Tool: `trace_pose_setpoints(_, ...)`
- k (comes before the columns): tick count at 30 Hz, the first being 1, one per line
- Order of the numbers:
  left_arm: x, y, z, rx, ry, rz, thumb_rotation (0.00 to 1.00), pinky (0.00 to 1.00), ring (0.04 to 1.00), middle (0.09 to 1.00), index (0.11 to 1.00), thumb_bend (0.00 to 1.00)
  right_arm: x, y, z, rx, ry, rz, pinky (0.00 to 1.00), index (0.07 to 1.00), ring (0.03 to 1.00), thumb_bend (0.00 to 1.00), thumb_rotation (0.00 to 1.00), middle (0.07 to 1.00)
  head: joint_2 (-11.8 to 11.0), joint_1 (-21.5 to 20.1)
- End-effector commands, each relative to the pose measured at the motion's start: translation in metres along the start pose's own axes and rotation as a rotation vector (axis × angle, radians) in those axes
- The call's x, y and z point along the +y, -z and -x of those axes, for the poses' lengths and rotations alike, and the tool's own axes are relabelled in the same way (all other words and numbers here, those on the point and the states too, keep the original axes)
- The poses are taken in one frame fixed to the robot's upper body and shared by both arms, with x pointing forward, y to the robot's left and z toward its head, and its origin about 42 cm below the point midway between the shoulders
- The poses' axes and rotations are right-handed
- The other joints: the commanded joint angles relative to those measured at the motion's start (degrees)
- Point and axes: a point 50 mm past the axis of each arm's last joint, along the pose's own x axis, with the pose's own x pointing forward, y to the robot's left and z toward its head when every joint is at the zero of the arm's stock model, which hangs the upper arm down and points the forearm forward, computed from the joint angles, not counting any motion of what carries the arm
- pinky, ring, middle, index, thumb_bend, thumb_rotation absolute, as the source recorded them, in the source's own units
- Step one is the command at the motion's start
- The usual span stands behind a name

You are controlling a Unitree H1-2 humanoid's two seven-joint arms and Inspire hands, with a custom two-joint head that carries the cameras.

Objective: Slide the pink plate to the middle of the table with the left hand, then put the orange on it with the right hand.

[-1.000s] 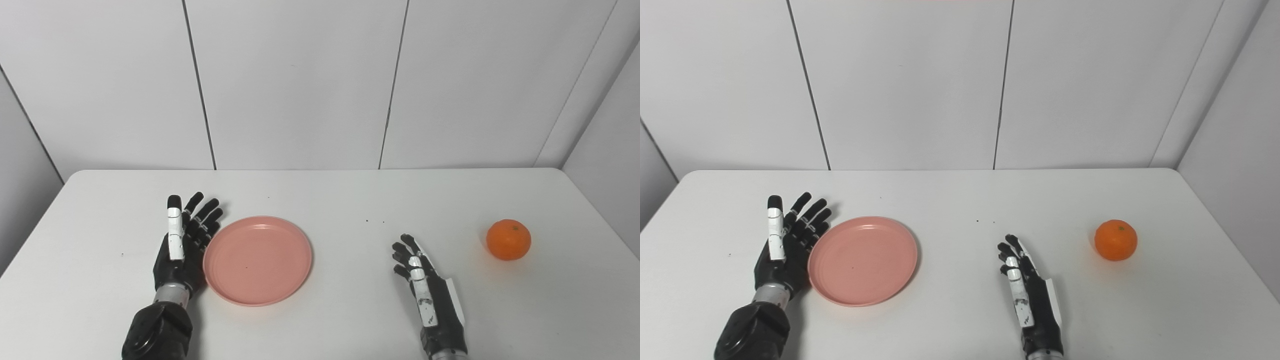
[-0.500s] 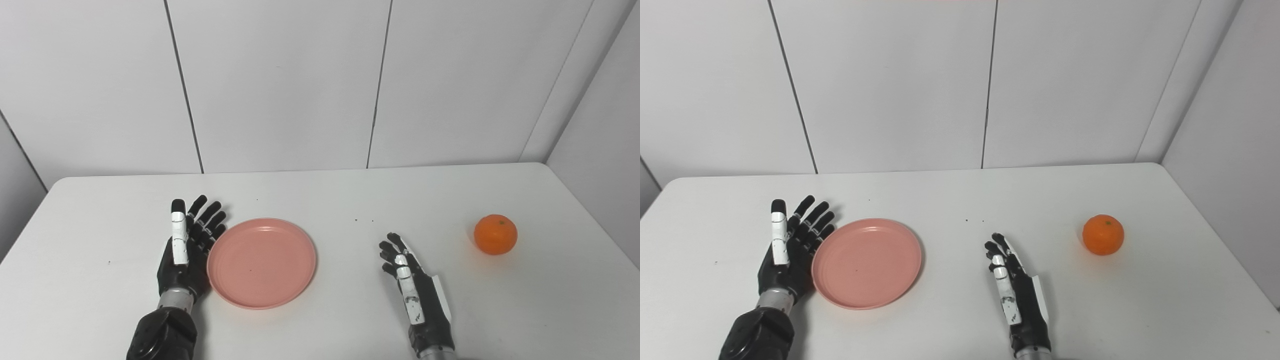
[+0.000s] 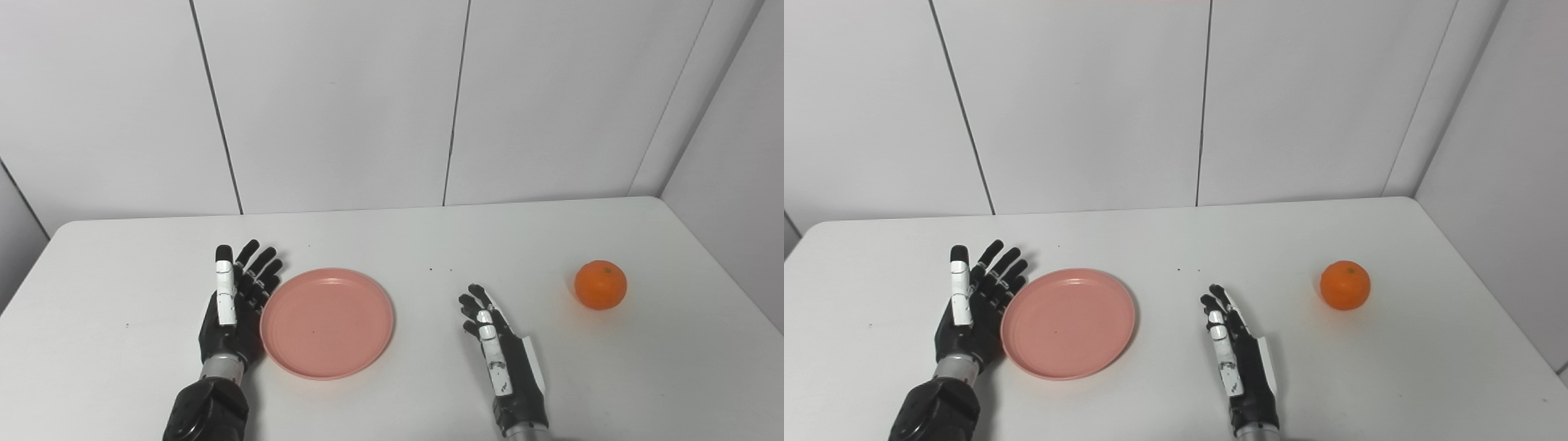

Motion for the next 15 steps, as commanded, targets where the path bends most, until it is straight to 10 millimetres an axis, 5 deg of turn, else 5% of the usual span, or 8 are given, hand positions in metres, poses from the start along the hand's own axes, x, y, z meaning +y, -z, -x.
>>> trace_pose_setpoints(1,-0.0037,0.0097,0.0004,0.047,-0.010,0.002,0.83,0.94,0.852,0.822,0.845,0.88,0.0206,0.0109,0.0046,0.092,-0.054,-0.040,0.88,0.887,0.882,0.71,1.00,0.860,0.0,0.0)
trace_pose_setpoints(15,-0.0127,0.0156,0.0031,0.062,0.010,0.000,0.85,0.90,0.854,0.833,0.851,0.86,0.0203,0.0113,0.0048,0.094,-0.052,-0.028,0.89,0.889,0.882,0.73,1.00,0.862,-0.1,-0.1)
